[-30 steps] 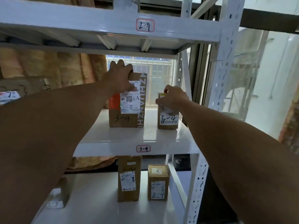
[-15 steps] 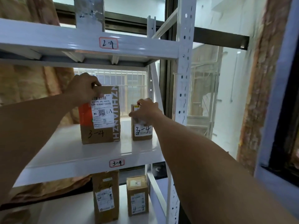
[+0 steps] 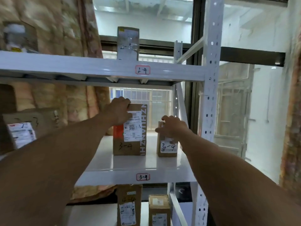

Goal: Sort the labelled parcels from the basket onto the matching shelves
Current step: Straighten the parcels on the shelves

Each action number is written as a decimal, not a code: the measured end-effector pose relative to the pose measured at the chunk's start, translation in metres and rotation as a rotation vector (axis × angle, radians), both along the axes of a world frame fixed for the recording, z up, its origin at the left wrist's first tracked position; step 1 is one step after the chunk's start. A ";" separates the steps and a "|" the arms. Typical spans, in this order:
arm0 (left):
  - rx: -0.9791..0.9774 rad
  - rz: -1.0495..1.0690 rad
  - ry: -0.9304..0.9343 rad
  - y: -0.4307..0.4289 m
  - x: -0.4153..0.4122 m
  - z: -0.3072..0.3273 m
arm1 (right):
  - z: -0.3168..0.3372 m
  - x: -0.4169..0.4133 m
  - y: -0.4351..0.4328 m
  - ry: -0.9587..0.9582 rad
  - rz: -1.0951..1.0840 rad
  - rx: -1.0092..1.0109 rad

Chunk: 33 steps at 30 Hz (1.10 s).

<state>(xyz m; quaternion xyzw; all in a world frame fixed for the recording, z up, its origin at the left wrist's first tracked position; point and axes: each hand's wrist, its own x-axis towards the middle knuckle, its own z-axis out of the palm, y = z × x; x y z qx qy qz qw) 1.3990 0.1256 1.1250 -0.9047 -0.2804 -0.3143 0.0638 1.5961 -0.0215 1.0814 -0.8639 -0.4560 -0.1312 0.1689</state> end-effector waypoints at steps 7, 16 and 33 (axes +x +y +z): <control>-0.036 0.071 0.023 -0.012 -0.092 -0.022 | -0.001 -0.031 0.002 -0.162 -0.094 -0.040; 0.012 0.168 0.147 0.040 -0.271 -0.029 | -0.017 -0.166 0.029 -0.138 -0.183 0.136; -0.051 0.295 0.128 0.093 -0.565 0.009 | 0.043 -0.511 0.098 -0.011 0.147 0.077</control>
